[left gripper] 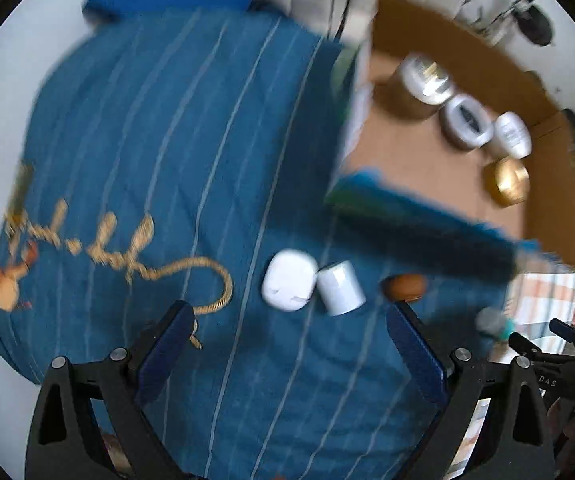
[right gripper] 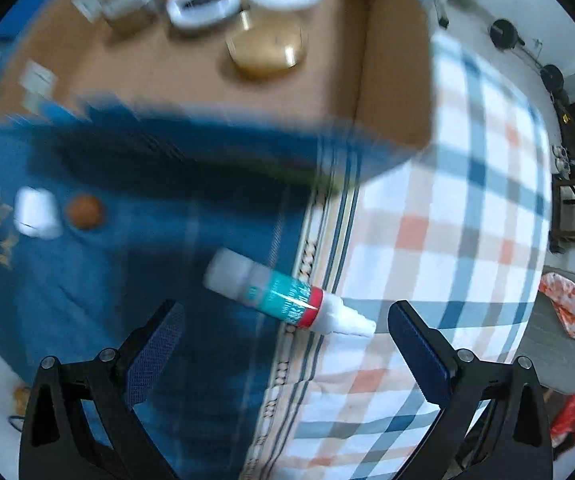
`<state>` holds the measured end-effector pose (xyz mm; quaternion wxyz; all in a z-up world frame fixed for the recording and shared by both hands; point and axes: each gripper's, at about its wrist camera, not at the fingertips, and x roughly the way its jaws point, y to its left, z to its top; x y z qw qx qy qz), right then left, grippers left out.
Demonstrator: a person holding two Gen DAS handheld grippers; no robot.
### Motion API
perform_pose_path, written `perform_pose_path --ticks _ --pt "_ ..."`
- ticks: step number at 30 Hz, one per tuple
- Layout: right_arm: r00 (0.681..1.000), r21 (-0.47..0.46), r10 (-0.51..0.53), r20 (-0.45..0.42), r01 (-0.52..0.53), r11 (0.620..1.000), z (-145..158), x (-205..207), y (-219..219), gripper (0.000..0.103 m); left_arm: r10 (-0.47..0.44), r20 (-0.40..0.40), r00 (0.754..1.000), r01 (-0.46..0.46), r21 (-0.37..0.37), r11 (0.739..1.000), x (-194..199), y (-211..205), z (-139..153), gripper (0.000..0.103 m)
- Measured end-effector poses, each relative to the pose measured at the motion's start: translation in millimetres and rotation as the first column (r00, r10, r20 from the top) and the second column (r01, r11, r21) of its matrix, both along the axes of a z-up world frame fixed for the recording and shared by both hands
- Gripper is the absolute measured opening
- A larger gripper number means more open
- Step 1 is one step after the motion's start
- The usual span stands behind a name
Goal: Organize rigid objects
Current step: 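Grasp the white oval case with the left tool while the right tool grasps the teal bottle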
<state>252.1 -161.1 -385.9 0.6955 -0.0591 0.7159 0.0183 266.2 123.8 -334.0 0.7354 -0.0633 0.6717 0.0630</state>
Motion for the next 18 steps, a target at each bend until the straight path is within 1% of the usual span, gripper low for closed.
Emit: perform_pose_path --ticks 1,3,4,5,6,7,8,9,10,11,12,14,15,18 --pt "1.0 -0.016 0.009 -0.019 -0.009 1.0 -14 0 1 0.102 0.003 -0.023 1.0 -0.003 0.001 1.0 1 2 -13 0.099" --pt "0.999 -0.055 0.024 -0.044 -0.027 0.998 -37 1 2 0.094 0.002 -0.06 0.998 0.0 0.027 1.0 2 6 -36 0.099" --pt "0.998 -0.061 0.032 -0.06 -0.036 0.997 -45 0 3 0.094 -0.001 -0.079 0.997 0.004 0.034 0.999 3 8 -46 0.099" --pt "0.996 -0.066 0.04 -0.083 -0.046 0.997 -55 0 4 0.086 -0.006 -0.086 0.996 0.008 0.031 0.999 3 8 -52 0.099" --pt "0.996 -0.087 0.044 -0.078 -0.051 0.995 -61 -1 6 0.079 -0.009 -0.094 0.996 0.012 0.034 0.999 3 8 -57 0.099" --pt "0.997 -0.109 0.053 -0.064 -0.06 0.992 -63 -3 7 0.077 -0.015 -0.107 0.994 0.02 0.043 0.999 2 8 -64 0.099" --pt "0.997 -0.122 0.06 -0.055 -0.066 0.99 -64 -4 8 0.071 -0.021 -0.114 0.993 0.026 0.046 0.999 2 8 -69 0.099" --pt "0.997 -0.107 0.052 -0.053 -0.057 0.993 -64 -6 7 0.063 -0.025 -0.12 0.992 0.031 0.048 0.998 2 7 -72 0.099" --pt "0.998 -0.088 0.032 -0.061 -0.038 0.995 -63 -7 6 0.058 -0.033 -0.12 0.992 0.039 0.049 0.998 1 7 -75 0.099" --pt "0.997 -0.073 0.018 -0.076 -0.024 0.997 -64 -9 5 0.049 -0.039 -0.121 0.992 0.046 0.049 0.998 0 6 -77 0.099" --pt "0.995 -0.053 0.014 -0.1 -0.019 0.998 -65 -12 6 0.043 -0.046 -0.125 0.991 0.053 0.05 0.997 -1 5 -79 0.099" --pt "0.99 -0.025 -0.011 -0.142 0.007 1.0 -68 -18 6 0.038 -0.068 -0.129 0.989 0.075 0.051 0.996 -1 2 -84 0.099" --pt "0.986 0.006 -0.025 -0.166 0.026 1.0 -70 -21 7 0.036 -0.078 -0.131 0.988 0.086 0.054 0.995 -1 0 -85 0.099" --pt "0.975 0.097 -0.068 -0.212 0.09 0.991 -73 -28 8 0.036 -0.104 -0.136 0.985 0.113 0.06 0.992 1 -6 -92 0.098"
